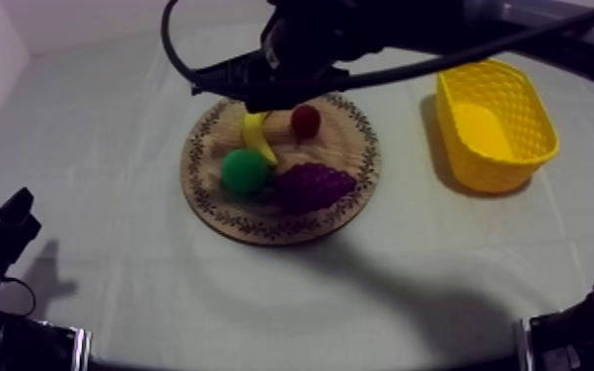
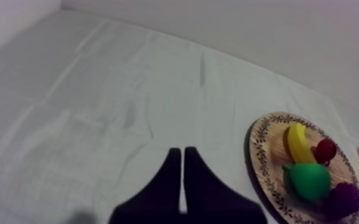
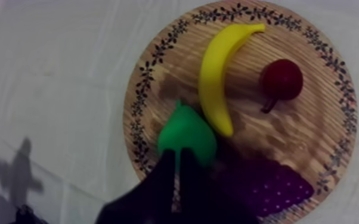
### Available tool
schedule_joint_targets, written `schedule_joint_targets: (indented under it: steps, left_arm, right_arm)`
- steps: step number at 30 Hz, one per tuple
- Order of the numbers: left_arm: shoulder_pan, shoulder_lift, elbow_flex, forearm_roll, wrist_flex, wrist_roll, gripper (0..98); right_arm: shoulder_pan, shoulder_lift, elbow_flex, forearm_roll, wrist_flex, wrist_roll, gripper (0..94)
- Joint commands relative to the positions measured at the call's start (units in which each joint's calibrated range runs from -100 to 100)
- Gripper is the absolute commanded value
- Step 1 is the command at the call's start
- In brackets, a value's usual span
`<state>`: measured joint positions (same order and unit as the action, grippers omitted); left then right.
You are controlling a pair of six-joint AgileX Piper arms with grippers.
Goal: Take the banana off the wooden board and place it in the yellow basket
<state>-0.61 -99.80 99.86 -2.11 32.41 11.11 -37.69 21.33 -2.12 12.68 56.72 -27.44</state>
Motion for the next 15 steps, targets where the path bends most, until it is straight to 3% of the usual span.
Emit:
schedule_joint_targets:
  steps: [1,7,15]
  left_arm:
    - [0.00,-0.03,0.03,-0.02,0.00,0.00,0.1]
    - [0.00,-0.03,0.03,-0.02,0.00,0.00,0.1]
    - [0.00,-0.03,0.03,-0.02,0.00,0.00,0.1]
  right_arm:
    - [0.41,2.58,-1.82,-0.68,-0.15,0.40,2.6]
    - [2.09,7.49,-7.48,-2.67,-0.02,2.11,2.6]
    - [3.07,14.73,-18.35,-2.96,3.09,3.36,2.5]
